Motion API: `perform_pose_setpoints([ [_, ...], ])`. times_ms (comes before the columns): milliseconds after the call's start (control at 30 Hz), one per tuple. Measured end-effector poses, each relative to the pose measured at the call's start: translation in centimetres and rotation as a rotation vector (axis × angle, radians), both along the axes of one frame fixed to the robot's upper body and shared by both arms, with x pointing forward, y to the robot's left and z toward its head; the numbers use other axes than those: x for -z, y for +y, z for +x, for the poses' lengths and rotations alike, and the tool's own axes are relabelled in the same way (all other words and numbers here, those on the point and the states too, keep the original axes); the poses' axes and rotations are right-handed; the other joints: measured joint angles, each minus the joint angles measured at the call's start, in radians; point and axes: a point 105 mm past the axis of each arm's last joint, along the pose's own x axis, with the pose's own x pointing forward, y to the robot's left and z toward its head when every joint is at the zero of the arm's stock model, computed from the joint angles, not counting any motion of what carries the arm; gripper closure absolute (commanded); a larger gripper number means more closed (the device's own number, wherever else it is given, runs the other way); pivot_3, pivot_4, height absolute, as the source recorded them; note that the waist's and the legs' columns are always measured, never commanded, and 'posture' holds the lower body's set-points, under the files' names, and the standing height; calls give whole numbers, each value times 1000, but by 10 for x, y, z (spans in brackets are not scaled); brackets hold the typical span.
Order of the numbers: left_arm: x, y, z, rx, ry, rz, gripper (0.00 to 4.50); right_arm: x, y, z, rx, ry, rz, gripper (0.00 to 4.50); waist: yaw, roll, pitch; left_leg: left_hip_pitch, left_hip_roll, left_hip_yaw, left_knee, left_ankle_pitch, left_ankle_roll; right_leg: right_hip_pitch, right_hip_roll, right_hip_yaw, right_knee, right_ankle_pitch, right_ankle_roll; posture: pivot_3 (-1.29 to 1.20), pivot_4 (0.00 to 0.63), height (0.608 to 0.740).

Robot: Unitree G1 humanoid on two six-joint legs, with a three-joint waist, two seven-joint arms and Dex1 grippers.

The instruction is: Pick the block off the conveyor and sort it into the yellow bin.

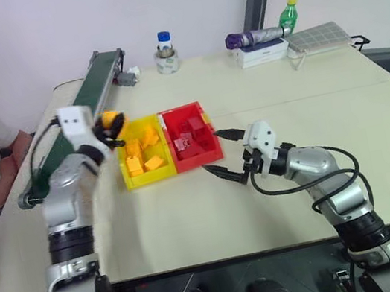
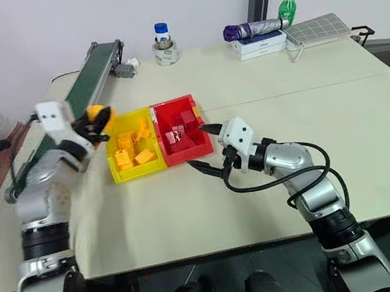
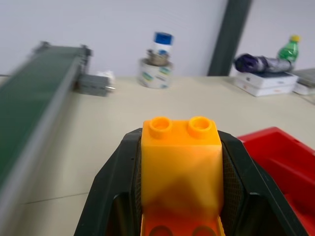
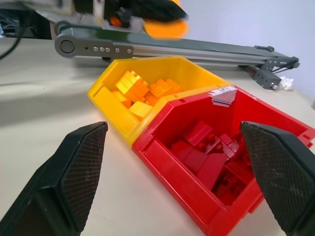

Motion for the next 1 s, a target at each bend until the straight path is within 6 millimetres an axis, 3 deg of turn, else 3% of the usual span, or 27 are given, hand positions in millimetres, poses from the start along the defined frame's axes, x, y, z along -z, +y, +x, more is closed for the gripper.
perform_pose_setpoints([
  [33, 5, -9, 1, 6, 11, 6, 3161, 0, 0, 0, 3, -1, 0, 0, -2, 0, 0, 0, 0, 0, 0, 0, 0, 0, 0, 0, 0, 0, 0, 0, 150, 740],
  [100, 14, -22, 2, 12, 21, 2, 2114, 0, -1, 1, 9, -2, 0, 0, -3, 0, 0, 0, 0, 0, 0, 1, 2, -1, 0, 0, 0, 0, 0, 0, 150, 740],
  [167, 19, -29, 1, 12, 28, -16, 1388, -1, -1, 0, 16, -6, 3, 0, -1, 0, 0, 0, 0, 0, 0, 1, 2, -1, 0, 0, 0, 0, 0, 0, 150, 740],
  [233, 20, -29, 2, -14, 22, -15, 250, -2, -1, -1, 18, -13, 5, 0, 0, 0, 0, 0, 0, 0, 0, 1, 2, 0, 0, 0, 0, 0, 0, 0, 150, 740],
  [267, 20, -26, 3, -36, 18, -14, 22, -1, -1, -2, 20, -13, 6, 0, 1, 0, 0, 0, 0, 0, 0, 1, 2, 0, 0, 0, 0, 0, 0, 0, 150, 740],
  [533, 16, -11, 3, -61, 11, -5, 22, 2, -2, -4, 25, -4, 7, 0, 2, 0, 0, 0, 0, 0, 1, 0, 0, 0, 0, 0, 0, 0, 0, 0, 150, 740],
  [633, 5, -13, -11, 71, 14, -66, 22, 2, -2, -4, 21, -5, 7, 0, -2, 0, 0, 0, 0, 0, 0, 0, 0, 0, 1, 0, 0, 0, 0, 0, 150, 740],
  [767, 2, 0, -39, 205, 30, -15, 22, 2, -2, -4, 19, -4, 4, 0, -6, 0, 0, 0, 1, 0, 0, 0, 0, -1, 2, 1, 0, 0, 0, 0, 150, 740],
  [867, 5, 14, -58, 233, 31, 72, 22, 2, -2, -4, 14, -5, 2, 0, -1, 0, 0, 0, 1, 0, 0, 0, 0, -1, 1, 1, 0, -1, -2, 0, 150, 740],
  [1000, 15, 33, -69, 227, 61, 148, 22, 2, -2, -3, 11, -3, 3, 0, 6, 0, 0, 0, 1, 0, 0, 0, 0, 0, 1, 1, 0, -2, -5, 0, 150, 740],
])
